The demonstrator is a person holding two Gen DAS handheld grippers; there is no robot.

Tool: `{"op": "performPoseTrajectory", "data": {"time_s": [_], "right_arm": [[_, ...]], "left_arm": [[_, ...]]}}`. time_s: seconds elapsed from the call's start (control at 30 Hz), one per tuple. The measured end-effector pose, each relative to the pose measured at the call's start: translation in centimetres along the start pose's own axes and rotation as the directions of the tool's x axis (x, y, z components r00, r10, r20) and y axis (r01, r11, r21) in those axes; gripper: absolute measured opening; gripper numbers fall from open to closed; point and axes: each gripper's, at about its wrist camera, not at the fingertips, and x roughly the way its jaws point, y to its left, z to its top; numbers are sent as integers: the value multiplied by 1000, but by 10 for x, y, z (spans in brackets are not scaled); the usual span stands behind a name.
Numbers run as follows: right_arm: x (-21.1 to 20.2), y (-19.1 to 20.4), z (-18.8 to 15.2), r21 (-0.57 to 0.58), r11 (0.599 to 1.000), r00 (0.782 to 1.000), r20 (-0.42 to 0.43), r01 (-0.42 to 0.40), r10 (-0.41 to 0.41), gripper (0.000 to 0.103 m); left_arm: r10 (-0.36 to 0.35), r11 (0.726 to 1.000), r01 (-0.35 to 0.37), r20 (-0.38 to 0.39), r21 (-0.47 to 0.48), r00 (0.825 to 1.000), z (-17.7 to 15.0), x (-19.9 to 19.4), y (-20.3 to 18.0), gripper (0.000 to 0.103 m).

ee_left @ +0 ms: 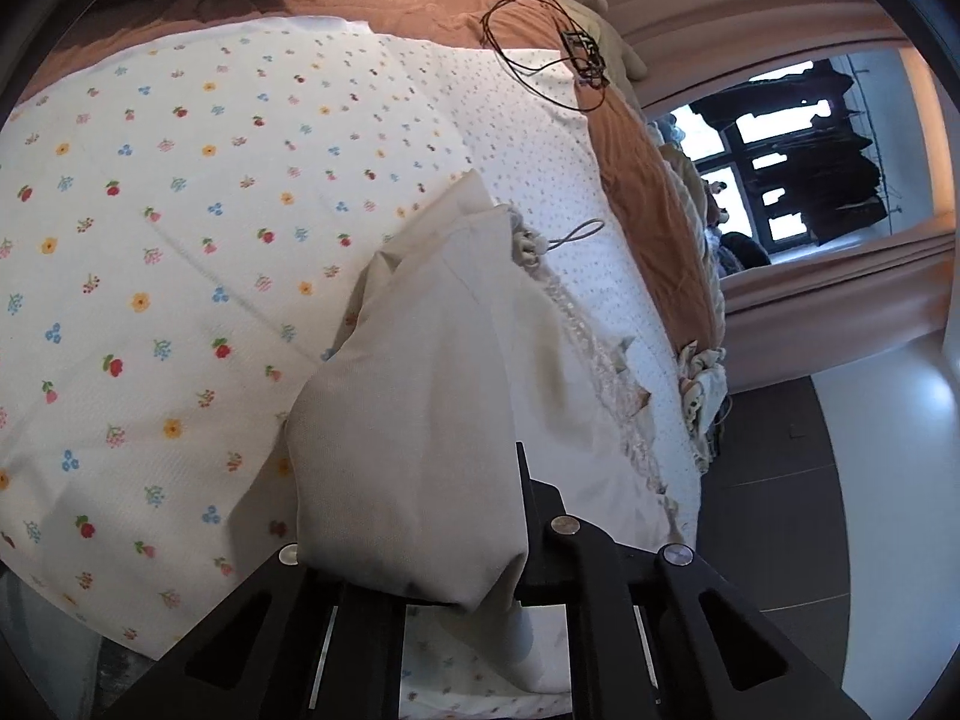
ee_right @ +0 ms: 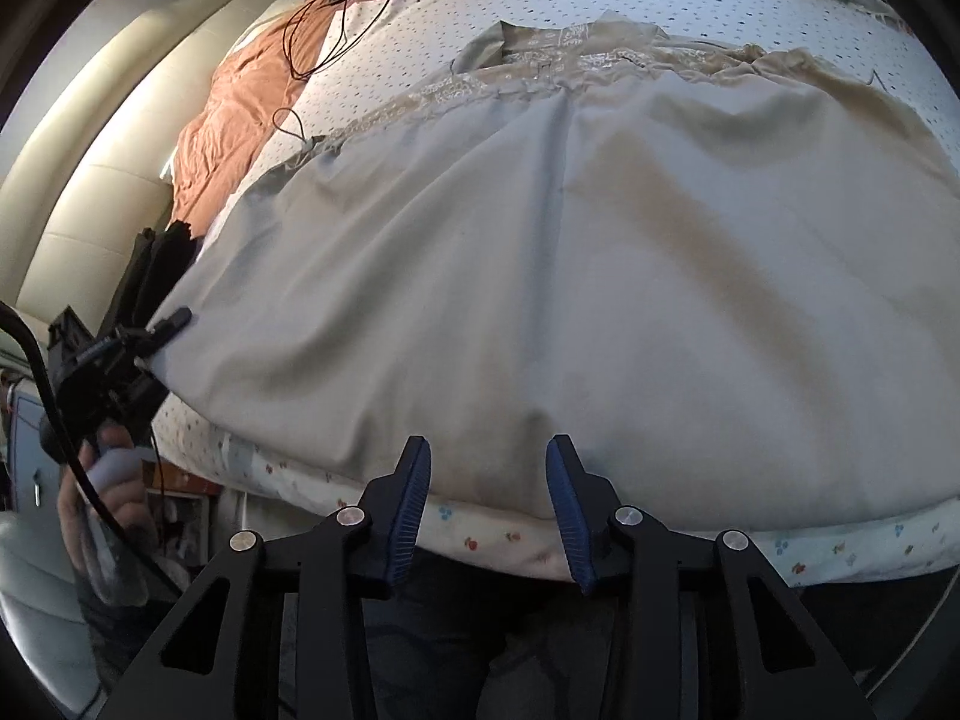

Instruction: Fold large clothes

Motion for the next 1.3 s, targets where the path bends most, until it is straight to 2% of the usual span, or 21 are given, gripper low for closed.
{"op": "performPoseTrajectory", "data": {"time_s": [0.03, 0.1, 0.17, 0.27, 0.47, 0.73, 0.93, 1.03, 1.13, 1.3], "right_arm": [[6, 0, -2, -4, 1000, 1000, -11, 13, -13, 41], [22, -3, -5, 12, 1000, 999, -46, 26, -26, 33], [36, -6, -4, 19, 999, 997, -63, 36, -35, 33], [44, -7, 1, 16, 999, 998, -60, 34, -33, 32], [56, -13, 32, 58, 998, 999, -32, 30, -28, 23], [71, -22, 88, 73, 996, 998, 8, 58, -58, 23], [84, -28, 133, 104, 994, 998, 43, 34, -38, 23], [89, -29, 152, 104, 993, 997, 63, 47, -54, 22], [96, -32, 168, 111, 992, 995, 78, 58, -67, 18], [94, -42, 175, 143, 990, 998, 63, -1, -8, 18]], "left_arm": [[-17, 1000, 17, 0, -4, 1000, 1, 0, -4, 11], [-44, 999, 44, 1, -7, 999, 3, -1, -14, 10], [-63, 998, 63, -3, 6, 998, 3, -1, -26, 10], [-92, 995, 92, -8, 32, 996, 4, -4, -44, 10], [-142, 988, 143, -16, 62, 990, 9, -6, -74, 10], [-149, 985, 150, -15, 83, 989, 15, -3, -96, 10], [-160, 983, 160, -16, 94, 987, 17, -1, -104, 10], [-151, 983, 152, -21, 99, 988, 20, 0, -108, 10], [-147, 982, 148, -20, 115, 989, 20, 1, -112, 10], [-162, 982, 164, -24, 95, 987, 20, 2, -112, 10]]}}
